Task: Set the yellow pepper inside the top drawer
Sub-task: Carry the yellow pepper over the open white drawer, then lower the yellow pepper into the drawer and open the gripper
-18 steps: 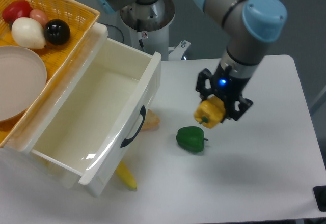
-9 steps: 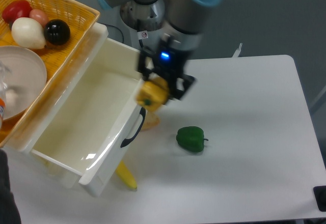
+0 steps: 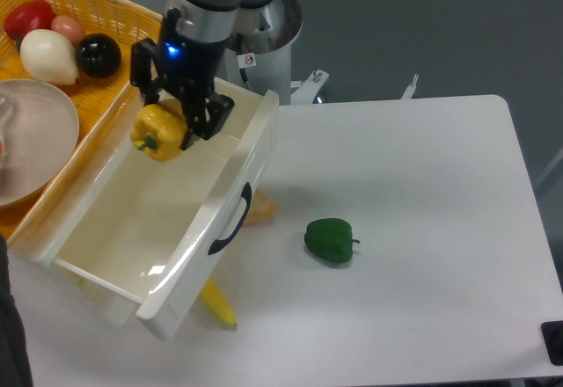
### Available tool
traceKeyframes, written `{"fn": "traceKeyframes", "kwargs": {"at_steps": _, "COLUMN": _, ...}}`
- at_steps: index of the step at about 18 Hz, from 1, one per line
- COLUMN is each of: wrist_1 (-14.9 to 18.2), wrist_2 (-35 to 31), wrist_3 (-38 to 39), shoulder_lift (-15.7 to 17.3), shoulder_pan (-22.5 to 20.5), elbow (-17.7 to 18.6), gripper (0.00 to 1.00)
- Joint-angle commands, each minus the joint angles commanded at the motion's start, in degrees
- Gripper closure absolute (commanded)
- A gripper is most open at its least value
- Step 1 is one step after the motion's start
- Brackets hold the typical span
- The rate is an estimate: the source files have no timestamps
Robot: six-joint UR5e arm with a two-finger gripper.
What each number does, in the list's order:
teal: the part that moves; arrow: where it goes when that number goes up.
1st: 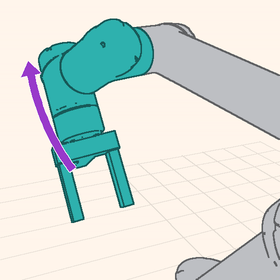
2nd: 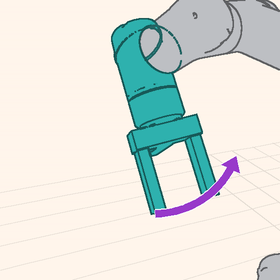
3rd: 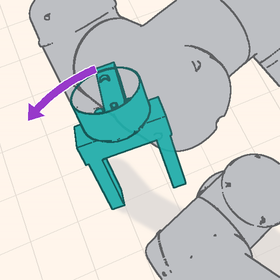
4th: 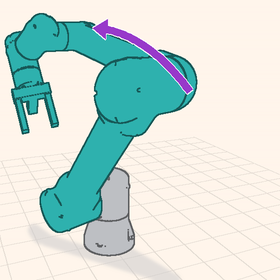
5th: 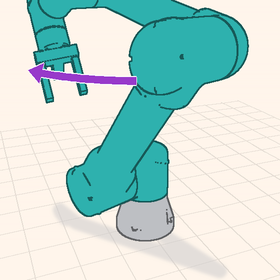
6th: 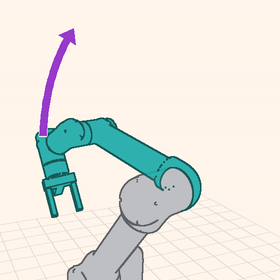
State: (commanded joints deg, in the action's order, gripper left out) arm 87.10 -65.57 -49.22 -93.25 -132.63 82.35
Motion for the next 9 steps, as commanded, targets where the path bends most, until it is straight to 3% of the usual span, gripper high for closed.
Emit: {"fn": "traceKeyframes", "kwargs": {"at_steps": 9, "wrist_1": -0.4, "wrist_2": -0.1, "wrist_3": 0.1, "shoulder_lift": -1.5, "shoulder_pan": 0.1, "elbow": 1.1, "gripper": 0.48}}
